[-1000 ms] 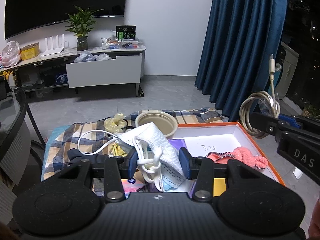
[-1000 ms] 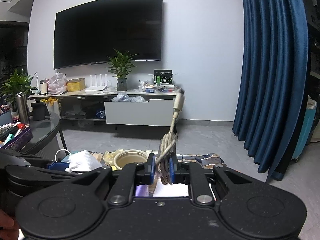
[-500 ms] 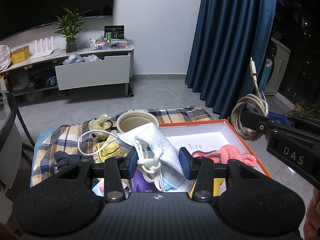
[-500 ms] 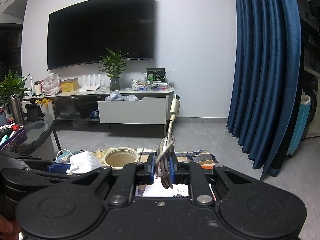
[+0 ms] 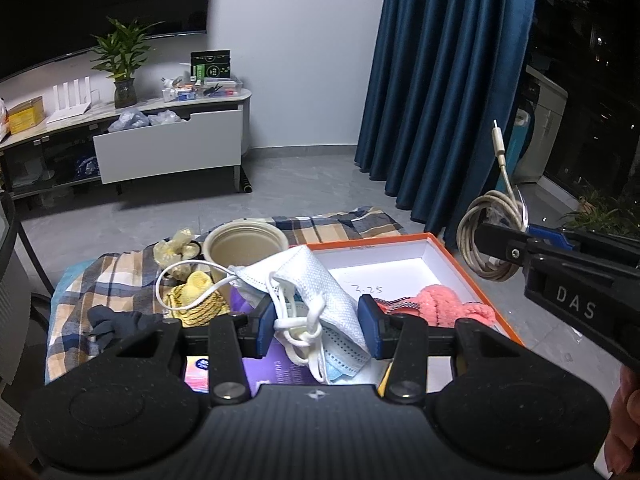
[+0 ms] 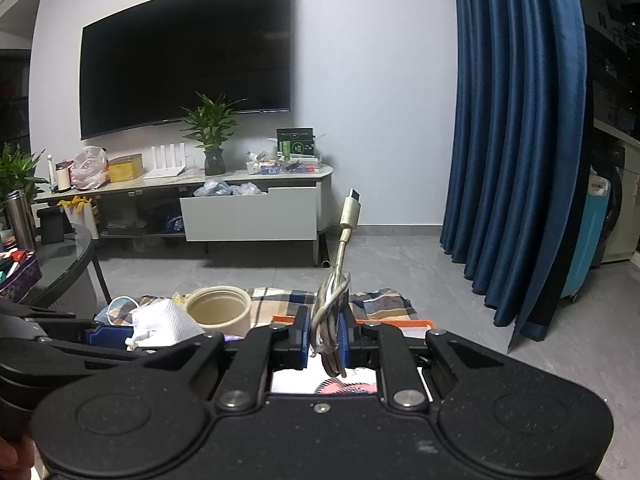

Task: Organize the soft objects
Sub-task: 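Carry the mask in the left gripper and the cable in the right gripper to the box, then open the left gripper to drop the mask while the right gripper drops the cable into the box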

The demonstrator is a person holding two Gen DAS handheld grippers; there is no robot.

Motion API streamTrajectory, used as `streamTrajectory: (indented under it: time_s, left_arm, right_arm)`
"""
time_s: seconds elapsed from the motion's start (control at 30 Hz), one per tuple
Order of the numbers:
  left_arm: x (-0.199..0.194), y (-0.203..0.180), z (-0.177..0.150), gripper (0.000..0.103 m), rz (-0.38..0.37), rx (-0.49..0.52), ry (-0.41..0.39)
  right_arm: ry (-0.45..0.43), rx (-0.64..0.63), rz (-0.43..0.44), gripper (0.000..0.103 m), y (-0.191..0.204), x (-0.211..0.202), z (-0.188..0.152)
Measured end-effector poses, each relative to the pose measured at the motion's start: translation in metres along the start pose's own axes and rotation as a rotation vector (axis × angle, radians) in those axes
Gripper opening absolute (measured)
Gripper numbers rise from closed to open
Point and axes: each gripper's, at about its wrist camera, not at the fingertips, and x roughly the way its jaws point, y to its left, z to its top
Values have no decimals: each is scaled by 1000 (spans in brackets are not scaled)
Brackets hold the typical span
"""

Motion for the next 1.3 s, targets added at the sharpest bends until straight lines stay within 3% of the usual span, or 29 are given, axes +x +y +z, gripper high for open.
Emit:
streamTrajectory:
  time_s: [1.3]
  left_arm:
    - [39,-63,-11,45,-148,104,88]
  right_arm:
    - [137,30,-62,18,-61,6,-25]
